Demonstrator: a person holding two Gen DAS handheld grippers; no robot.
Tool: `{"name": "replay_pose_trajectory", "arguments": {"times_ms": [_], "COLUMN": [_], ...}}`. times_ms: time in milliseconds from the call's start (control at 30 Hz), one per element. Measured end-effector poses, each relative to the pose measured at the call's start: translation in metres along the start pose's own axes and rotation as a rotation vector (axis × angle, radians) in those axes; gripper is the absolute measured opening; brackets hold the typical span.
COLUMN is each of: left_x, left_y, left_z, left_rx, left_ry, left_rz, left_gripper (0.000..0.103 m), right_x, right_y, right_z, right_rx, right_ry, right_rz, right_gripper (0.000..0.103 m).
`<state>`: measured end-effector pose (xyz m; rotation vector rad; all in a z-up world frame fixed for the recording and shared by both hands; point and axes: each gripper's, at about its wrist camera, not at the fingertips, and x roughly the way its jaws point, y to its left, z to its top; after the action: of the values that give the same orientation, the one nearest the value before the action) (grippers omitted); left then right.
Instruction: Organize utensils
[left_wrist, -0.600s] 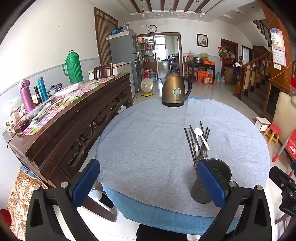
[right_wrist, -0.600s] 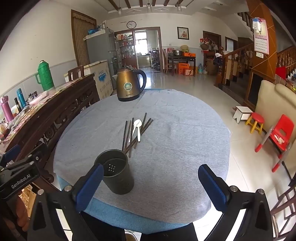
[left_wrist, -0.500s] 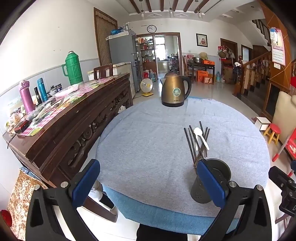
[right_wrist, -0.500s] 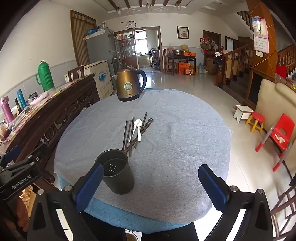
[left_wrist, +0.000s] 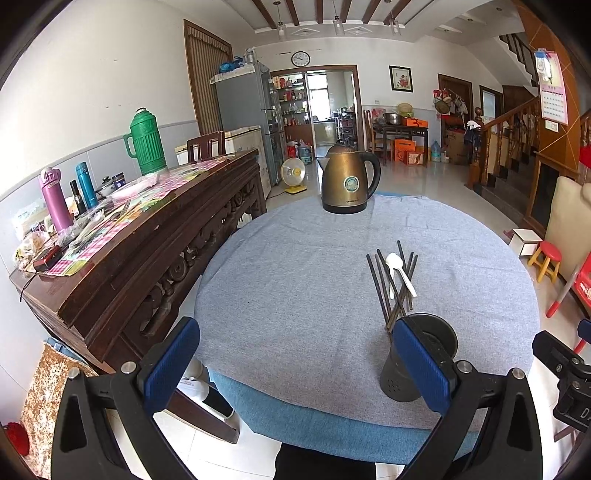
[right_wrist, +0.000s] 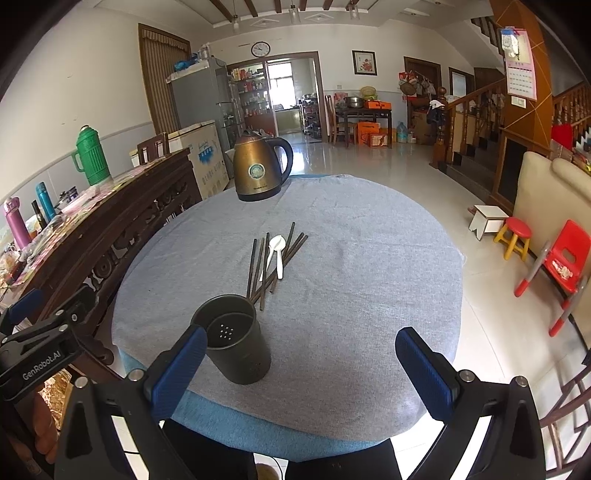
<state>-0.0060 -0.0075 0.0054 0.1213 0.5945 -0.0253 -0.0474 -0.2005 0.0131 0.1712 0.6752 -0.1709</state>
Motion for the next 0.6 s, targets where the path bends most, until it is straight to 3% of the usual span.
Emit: {"name": "replay_pose_trajectory", "arguments": {"times_ms": [600], "left_x": [-0.019], "left_y": [-0.005], "left_z": [-0.001], "left_rx": [0.017], "left_ry": [-0.014], "left_rz": [0.02], "left_gripper": [0.103], "right_x": [-0.009], "right_y": [-0.004], "right_z": [-0.003], "right_rx": [0.002], "right_ry": [-0.032], "right_rz": [0.019], "right_gripper": [0.103]}}
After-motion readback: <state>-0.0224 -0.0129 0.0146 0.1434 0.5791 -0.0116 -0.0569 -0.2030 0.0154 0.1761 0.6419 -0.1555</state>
